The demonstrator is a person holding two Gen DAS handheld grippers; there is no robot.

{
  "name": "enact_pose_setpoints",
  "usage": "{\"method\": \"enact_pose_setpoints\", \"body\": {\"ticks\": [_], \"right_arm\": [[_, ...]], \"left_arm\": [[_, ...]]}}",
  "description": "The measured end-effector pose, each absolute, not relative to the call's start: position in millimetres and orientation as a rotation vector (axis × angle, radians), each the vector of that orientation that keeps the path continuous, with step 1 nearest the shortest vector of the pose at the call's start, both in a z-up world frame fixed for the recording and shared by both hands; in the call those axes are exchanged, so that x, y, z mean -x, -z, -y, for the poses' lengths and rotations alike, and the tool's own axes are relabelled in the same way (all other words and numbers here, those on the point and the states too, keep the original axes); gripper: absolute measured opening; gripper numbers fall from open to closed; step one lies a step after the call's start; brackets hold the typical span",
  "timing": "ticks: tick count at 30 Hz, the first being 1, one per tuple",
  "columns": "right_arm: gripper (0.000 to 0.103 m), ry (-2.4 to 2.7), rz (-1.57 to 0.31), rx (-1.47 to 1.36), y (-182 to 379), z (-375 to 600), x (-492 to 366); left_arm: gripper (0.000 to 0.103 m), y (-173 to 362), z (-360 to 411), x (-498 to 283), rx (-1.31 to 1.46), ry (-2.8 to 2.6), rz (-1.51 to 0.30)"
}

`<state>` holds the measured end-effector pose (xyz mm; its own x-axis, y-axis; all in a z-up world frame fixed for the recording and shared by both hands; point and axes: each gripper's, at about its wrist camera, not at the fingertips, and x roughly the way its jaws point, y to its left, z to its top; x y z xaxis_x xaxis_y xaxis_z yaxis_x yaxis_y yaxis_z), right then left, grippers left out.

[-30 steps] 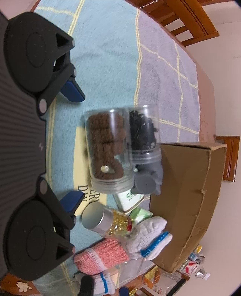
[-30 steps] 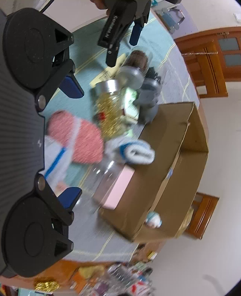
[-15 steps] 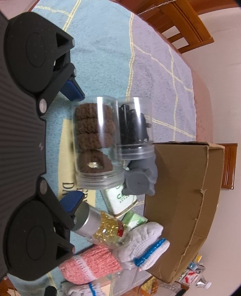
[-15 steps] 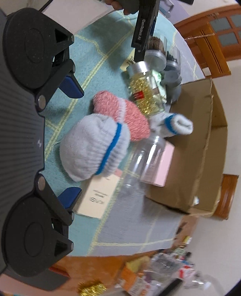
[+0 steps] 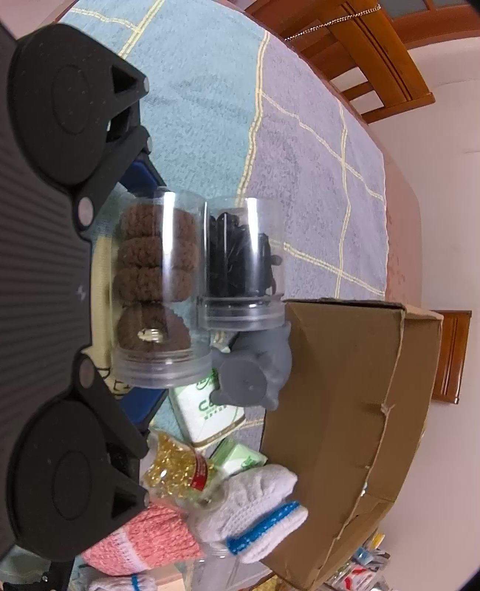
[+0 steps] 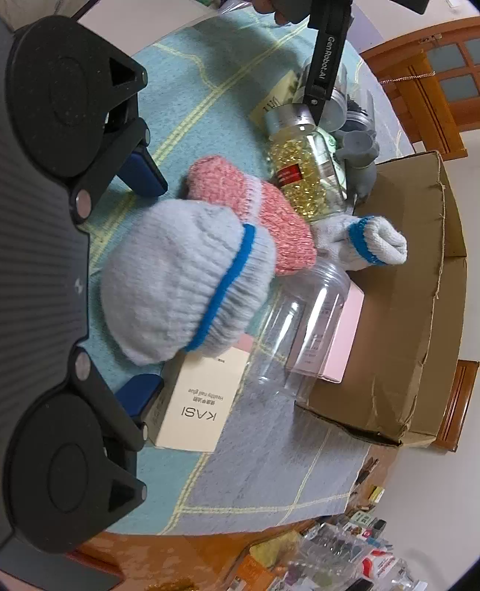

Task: Organize objects
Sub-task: 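Grasp the cookie jar with the left tool while the right tool grasps the white striped sock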

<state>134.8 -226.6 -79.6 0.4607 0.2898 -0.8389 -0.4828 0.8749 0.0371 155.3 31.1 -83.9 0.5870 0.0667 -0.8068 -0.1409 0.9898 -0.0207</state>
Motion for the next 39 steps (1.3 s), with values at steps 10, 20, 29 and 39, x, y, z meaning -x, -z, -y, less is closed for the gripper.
{"method": "enact_pose_setpoints", "body": {"ticks": [10,20,29,39], "right_arm": [[0.095,-0.524,-0.994,0.078,72.3,238.3,-146.4],[0.079,-0.513,-1.0,0.079,62.2,246.4,-142.9],[0.076,-0.464,-1.009,0.09,53.0,246.6,-144.5],[0.074,-0.457,-1.019,0.086,41.5,246.1,-144.5]], "left_arm": [[0.1,83.3,-34.8,-160.7,0.095,-0.117,-0.948],[0.091,78.5,-34.6,-160.7,0.081,-0.092,-0.944],[0.091,67.4,-41.7,-159.1,0.07,-0.04,-0.935],[0.091,47.6,-44.3,-158.9,-0.003,0.044,-0.921]]}}
